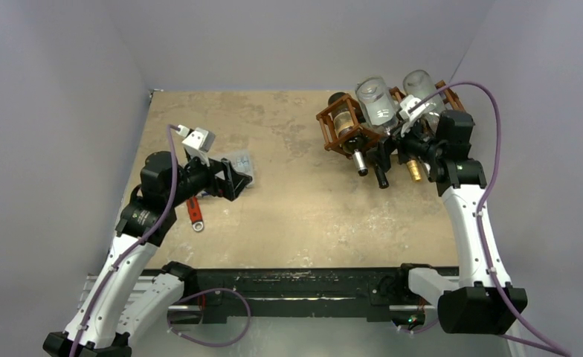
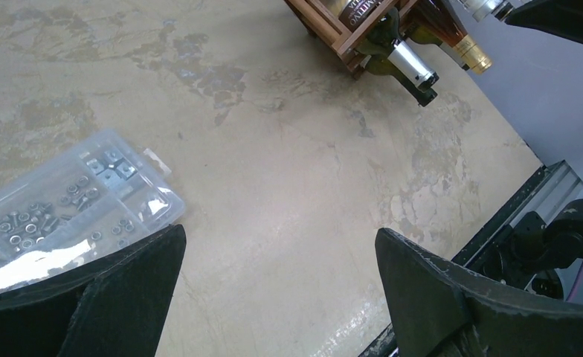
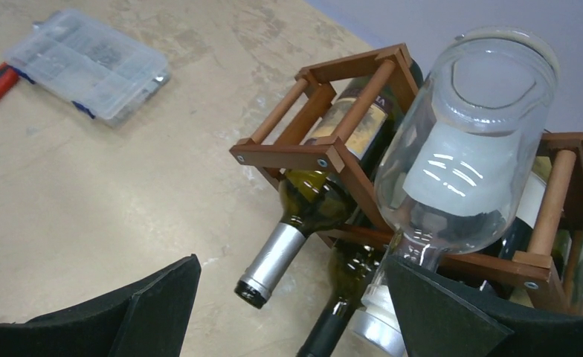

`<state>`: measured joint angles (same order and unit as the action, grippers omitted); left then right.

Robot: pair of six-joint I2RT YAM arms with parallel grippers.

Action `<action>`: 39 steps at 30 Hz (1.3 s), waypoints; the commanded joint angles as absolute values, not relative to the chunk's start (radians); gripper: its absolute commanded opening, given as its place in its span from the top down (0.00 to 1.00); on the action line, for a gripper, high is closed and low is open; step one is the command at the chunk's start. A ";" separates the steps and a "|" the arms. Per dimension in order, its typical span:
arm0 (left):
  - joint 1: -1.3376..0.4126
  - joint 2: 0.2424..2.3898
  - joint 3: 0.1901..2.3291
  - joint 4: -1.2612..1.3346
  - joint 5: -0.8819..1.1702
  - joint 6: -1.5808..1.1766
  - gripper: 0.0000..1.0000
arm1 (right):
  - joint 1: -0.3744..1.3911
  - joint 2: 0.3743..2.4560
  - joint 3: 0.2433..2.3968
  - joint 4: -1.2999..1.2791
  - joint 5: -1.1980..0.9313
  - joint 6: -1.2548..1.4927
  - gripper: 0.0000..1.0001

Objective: Take the wine bottle off the wine rack
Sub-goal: Pick up the wine bottle from the wine rack.

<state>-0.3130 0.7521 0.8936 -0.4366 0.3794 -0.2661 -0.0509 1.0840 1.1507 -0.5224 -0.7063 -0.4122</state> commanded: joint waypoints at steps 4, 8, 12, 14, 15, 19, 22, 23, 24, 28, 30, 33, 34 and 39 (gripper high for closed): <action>-0.307 0.742 0.898 -0.414 0.393 -0.247 0.00 | 0.038 1.133 1.190 -0.385 -0.287 -0.337 0.01; -0.307 0.733 0.899 -0.421 0.386 -0.244 0.00 | 0.038 1.187 1.186 -0.340 -0.198 -0.268 0.03; -0.307 0.718 0.898 -0.426 0.367 -0.239 0.00 | 0.038 1.216 1.167 -0.292 -0.149 -0.225 0.13; -0.307 0.714 0.898 -0.426 0.364 -0.239 0.00 | 0.038 1.231 1.163 -0.284 -0.141 -0.213 0.17; -0.307 0.711 0.898 -0.426 0.362 -0.238 0.00 | 0.038 1.240 1.163 -0.281 -0.140 -0.204 0.20; -0.307 0.712 0.898 -0.426 0.364 -0.239 0.00 | 0.038 1.270 1.166 -0.269 -0.124 -0.188 0.25; -0.307 0.712 0.898 -0.426 0.365 -0.239 0.00 | 0.038 1.288 1.173 -0.270 -0.127 -0.178 0.27; -0.307 0.712 0.899 -0.426 0.364 -0.239 0.00 | 0.038 1.294 1.175 -0.270 -0.131 -0.175 0.28; -0.307 0.712 0.898 -0.426 0.364 -0.239 0.00 | 0.038 1.300 1.180 -0.273 -0.134 -0.171 0.29; -0.307 0.710 0.897 -0.426 0.364 -0.241 0.00 | 0.038 1.334 1.197 -0.286 -0.138 -0.161 0.35; -0.307 0.709 0.898 -0.425 0.360 -0.241 0.00 | 0.038 1.346 1.202 -0.287 -0.138 -0.155 0.38; -0.307 0.709 0.898 -0.426 0.356 -0.242 0.00 | 0.039 1.358 1.209 -0.293 -0.141 -0.149 0.40; -0.307 0.709 0.899 -0.428 0.356 -0.243 0.00 | 0.038 1.360 1.209 -0.293 -0.140 -0.147 0.40; -0.307 0.709 0.897 -0.428 0.355 -0.244 0.00 | 0.039 1.366 1.209 -0.291 -0.142 -0.139 0.40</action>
